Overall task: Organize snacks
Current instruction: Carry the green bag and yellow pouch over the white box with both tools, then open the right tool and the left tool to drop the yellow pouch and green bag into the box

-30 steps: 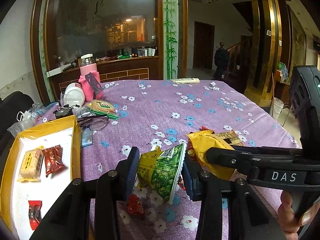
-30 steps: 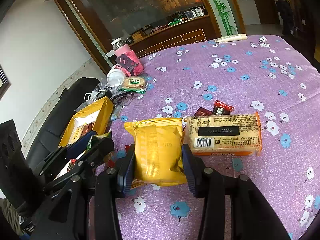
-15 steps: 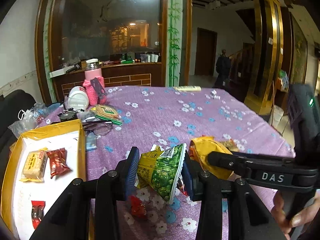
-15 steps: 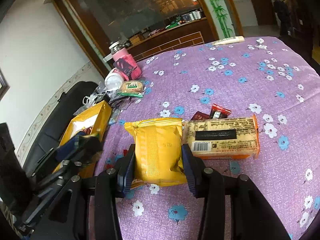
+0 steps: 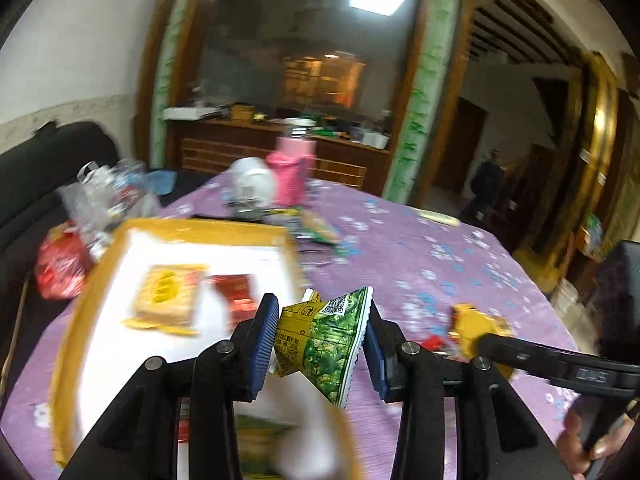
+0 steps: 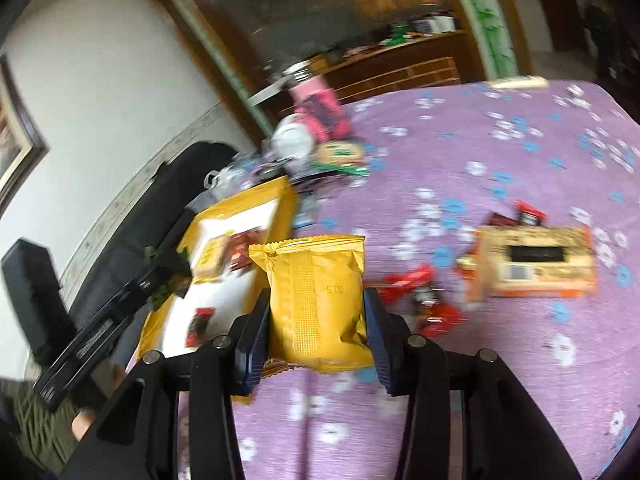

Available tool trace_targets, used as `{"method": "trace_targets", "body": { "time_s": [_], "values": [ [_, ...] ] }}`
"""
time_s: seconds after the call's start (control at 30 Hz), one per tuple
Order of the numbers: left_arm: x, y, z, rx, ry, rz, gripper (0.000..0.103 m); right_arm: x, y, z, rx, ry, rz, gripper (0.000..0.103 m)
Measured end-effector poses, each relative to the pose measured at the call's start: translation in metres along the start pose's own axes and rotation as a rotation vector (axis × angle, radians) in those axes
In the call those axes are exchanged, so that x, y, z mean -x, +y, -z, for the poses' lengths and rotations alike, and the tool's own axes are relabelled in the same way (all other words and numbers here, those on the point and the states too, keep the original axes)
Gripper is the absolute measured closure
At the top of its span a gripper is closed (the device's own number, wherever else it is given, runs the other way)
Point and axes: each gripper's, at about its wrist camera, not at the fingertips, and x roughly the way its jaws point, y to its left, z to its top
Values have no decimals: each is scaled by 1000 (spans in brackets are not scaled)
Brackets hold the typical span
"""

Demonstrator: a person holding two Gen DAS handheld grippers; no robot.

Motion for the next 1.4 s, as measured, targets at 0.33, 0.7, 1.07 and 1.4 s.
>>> {"method": "trace_targets", "body": {
  "time_s": [0.33,0.7,1.07,1.4],
  "values": [
    [-18,91,14,183,92,-153,60,-65,79,-2,120,113,-48,60],
    [-38,104,27,229,159,-219,60,-121,120,27,329,159,98,60],
    [-39,101,26,202,163,-248,60,-135,118,38,332,175,73,60],
    [-40,102,26,195,157,-256,60,-135,128,48,394,175,105,59]
  ]
}}
